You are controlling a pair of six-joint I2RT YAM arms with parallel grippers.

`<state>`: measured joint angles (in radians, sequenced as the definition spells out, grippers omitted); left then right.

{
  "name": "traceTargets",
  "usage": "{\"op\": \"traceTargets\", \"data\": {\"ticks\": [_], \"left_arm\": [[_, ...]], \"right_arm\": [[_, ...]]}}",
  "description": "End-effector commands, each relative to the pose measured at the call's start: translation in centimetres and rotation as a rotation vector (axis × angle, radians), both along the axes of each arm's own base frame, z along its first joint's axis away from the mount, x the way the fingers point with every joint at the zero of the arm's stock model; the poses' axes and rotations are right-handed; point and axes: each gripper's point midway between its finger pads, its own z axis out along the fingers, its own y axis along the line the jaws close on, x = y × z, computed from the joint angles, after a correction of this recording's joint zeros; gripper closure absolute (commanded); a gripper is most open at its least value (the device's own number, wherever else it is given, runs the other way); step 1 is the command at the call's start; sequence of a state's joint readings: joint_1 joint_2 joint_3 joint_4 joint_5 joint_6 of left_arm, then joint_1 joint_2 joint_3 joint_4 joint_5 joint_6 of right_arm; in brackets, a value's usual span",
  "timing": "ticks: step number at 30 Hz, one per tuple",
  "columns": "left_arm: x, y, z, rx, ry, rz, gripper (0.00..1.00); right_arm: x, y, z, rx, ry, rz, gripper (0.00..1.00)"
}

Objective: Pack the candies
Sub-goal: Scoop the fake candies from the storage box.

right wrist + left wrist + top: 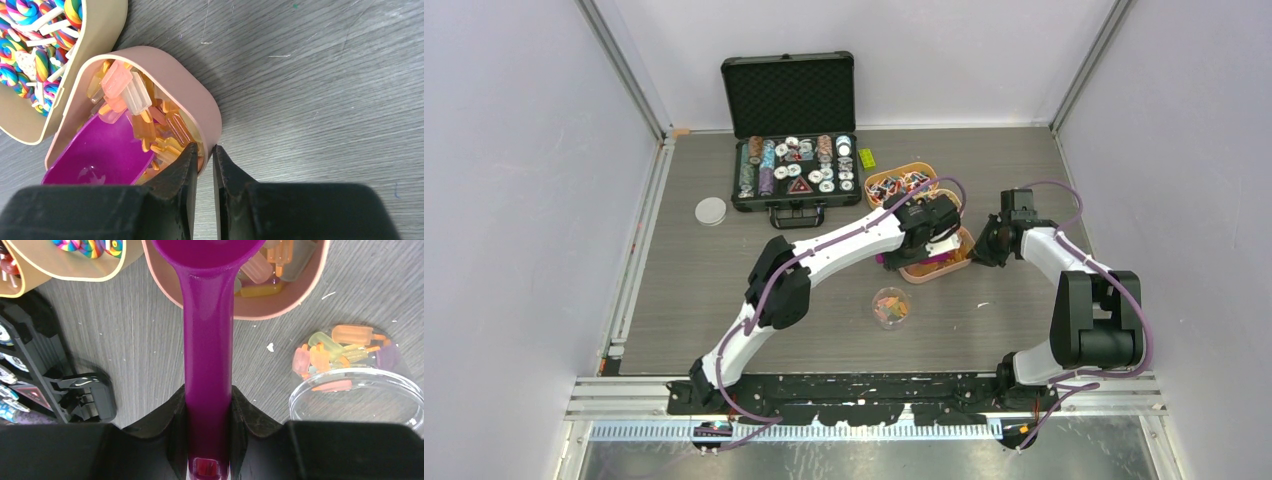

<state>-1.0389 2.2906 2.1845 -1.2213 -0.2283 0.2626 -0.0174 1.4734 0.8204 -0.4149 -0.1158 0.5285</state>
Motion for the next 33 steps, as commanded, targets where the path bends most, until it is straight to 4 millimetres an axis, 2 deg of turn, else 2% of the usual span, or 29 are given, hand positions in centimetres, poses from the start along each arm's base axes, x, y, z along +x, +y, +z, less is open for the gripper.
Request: {"op": "traceTargets", "data": {"ticks": [1,8,13,26,33], "left_arm": [[-0.3,-1.0,0.9,-0.080,-0.009,0.001,1.00],[-0.5,1.0,-0.5,-0.065,0.015,0.057,1.00],[-0.3,1.4,-0.7,-0.104,0.015,0.081,1.00],[0.6,1.1,-2.4,-0.144,0.010,0.118,1.00],[1.1,0.5,-2.2,-0.145,0.003,0.127,1.00]], "right_arm": [[0.2,0.0,0.1,0.001,-0.022,0.001,0.80],[0.2,-0.2,0.1,-0.005,-0.025,-0.003,0.81],[0.4,-0.1,0.4,0.003,-0.038,-0.007,0.82],[1.5,0.7,2.3,0.053,-0.096,-0.012,0.82],[1.6,0.8,2.7,0.061,-0.112,-0.016,0.82]]}}
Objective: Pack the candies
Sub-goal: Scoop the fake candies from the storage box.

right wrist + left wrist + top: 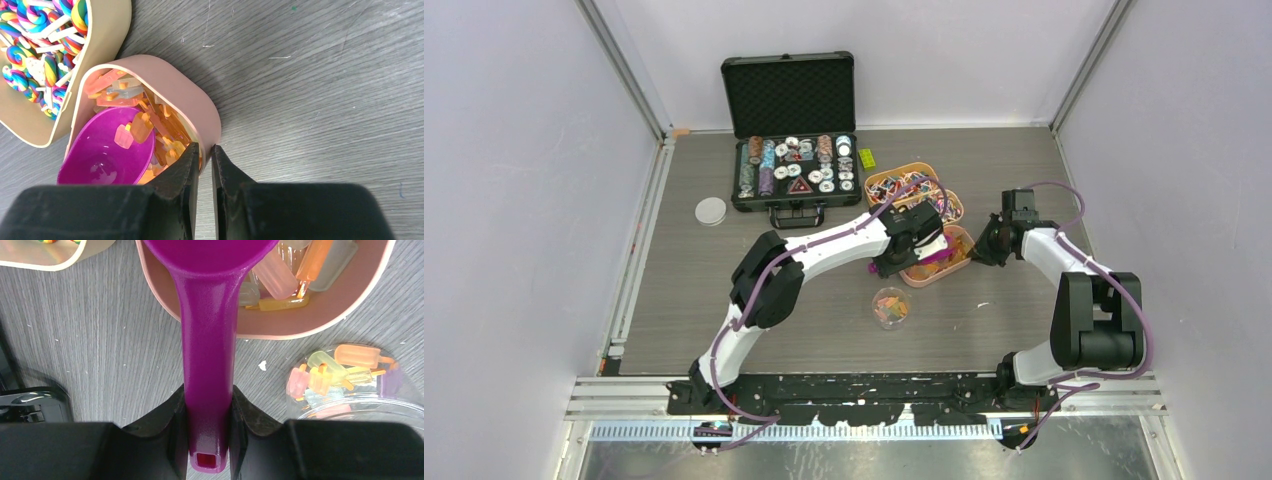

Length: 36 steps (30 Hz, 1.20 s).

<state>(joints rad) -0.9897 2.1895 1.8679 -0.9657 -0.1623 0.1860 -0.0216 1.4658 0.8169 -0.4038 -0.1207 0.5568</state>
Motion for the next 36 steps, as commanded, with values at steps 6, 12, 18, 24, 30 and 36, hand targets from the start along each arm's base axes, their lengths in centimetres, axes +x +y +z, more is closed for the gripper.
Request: {"op": "traceTargets", "data": {"ticks": [6,12,18,24,30,36], "left_arm": [[0.9,-0.9,1.6,-0.080,-0.051,0.032,1.00],[0.3,0.4,0.5,-0.067,-0.058,0.041,1.00],[0.1,0.8,0.6,-0.098,-0.075,0.046,1.00],[0.2,0.6,1.1,-0.137,-0.069,0.050,1.00],[0.1,-0.1,3.1,-0.217,-0.082,0.042,1.00],[0.2,0.2,6.0,-0.280,-0.103,0.065,1.00]], "right_arm": [[1.6,0.8,3.1,0.041,-0.114,0.009,0.81],[1.9,0.5,5.0,0.033,-0.156,0.002,0.80],[2.1,0.1,6.8,0.013,-0.183,-0.009,0.77],[1.8,-0.2,6.6,0.006,-0.165,-0.019,0.74],[1.6,-0.1,8.1,0.008,-0.200,-0.013,0.71],[0.6,0.3,10.1,0.021,-0.237,0.013,0.68]]}}
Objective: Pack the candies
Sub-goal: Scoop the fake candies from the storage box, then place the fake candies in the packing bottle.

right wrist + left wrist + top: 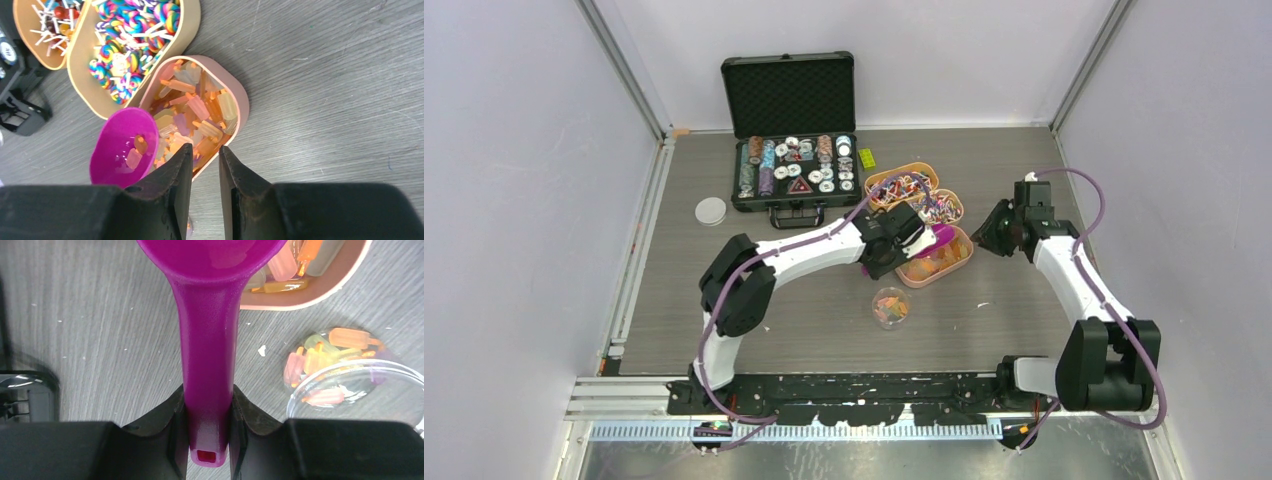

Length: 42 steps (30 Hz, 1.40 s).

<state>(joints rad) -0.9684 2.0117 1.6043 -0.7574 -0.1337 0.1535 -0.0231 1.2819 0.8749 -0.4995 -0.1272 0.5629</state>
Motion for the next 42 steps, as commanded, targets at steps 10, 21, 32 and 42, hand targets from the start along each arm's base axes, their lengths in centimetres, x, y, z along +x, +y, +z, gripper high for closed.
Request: {"op": "traceTargets", "data": {"ticks": [10,21,32,42], "left_arm": [[-3.4,4.7,10.3,-0.091,0.034,0.127,1.00],[-12.1,9.2,12.6,-0.150,0.287,0.188,1.00],[-17.4,11.2,11.6,-0.114,0.398,0.204,1.00],[-18.4,10.0,11.0,-0.083,0.418,0.191,1.00]], "right_arm": [[-2.0,2.5,5.9,0.109,-0.140,0.099,0.53],[-4.8,9.7,10.1,0.496,-0.267,0.205,0.77],[-7.9,16.3,11.8,0.585,-0.273,0.326,0.99],[-9.6,20.9,10.6,0.555,-0.222,0.404,1.00]]}}
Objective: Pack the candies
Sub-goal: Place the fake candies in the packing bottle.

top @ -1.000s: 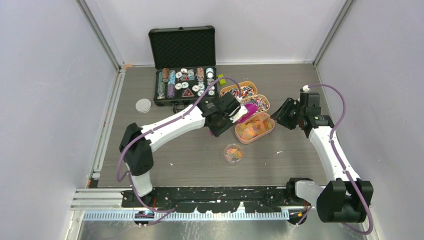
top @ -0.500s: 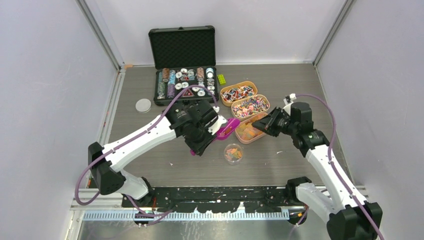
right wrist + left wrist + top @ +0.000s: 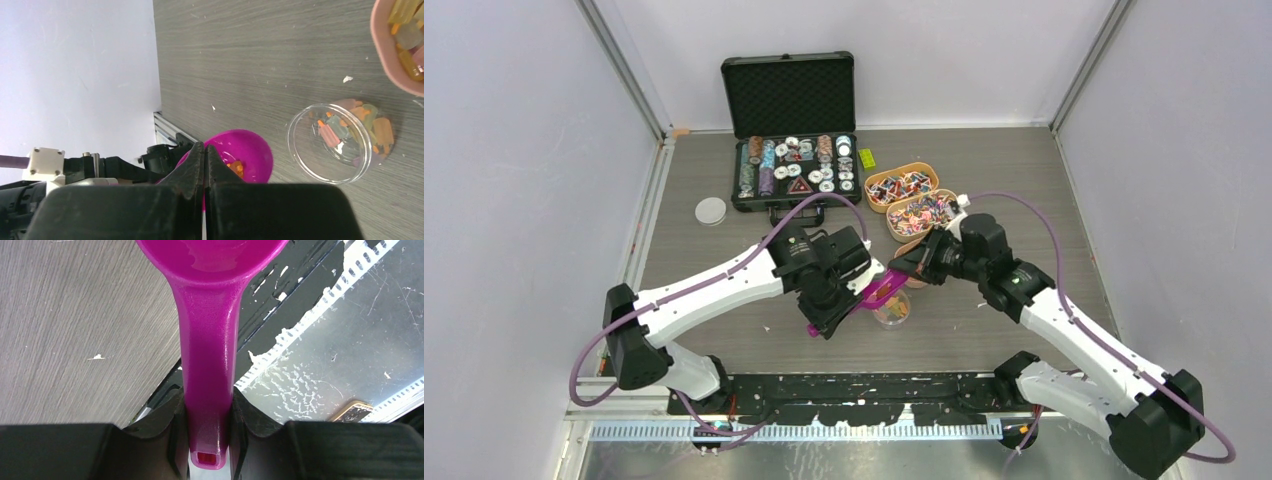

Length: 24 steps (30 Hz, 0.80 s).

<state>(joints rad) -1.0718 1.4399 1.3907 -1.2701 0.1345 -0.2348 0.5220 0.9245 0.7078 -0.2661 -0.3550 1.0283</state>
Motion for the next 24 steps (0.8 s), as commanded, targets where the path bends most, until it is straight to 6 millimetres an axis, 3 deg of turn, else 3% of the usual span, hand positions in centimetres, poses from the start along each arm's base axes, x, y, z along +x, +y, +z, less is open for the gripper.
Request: {"op": "traceTargets", "data": {"ticks": [1,12,19,24], "left_arm": [[-0.3,-0.8,0.4,-0.012,0.020,0.010,1.00],[-1.3,-0.3,0.2,-0.009,0.041,0.034,1.00],[-1.2,-0.5,0.5,-0.027,0.034,0.044,1.00],[-1.1,-1.1,0.7,-0.045,0.035,0.035,1.00]], "right_arm": [[0.4,1.6,0.5,-0.001,-0.037,-0.012,1.00],[-2.7,2.4,-2.7,-0.043,-0.004,0.034,0.99],[-4.4,0.1,-5.1,-0.084,0.015,-0.009,0.99],[-4.9,-0.2,-6.7,-0.073,0.042,-0.020,0.99]]}}
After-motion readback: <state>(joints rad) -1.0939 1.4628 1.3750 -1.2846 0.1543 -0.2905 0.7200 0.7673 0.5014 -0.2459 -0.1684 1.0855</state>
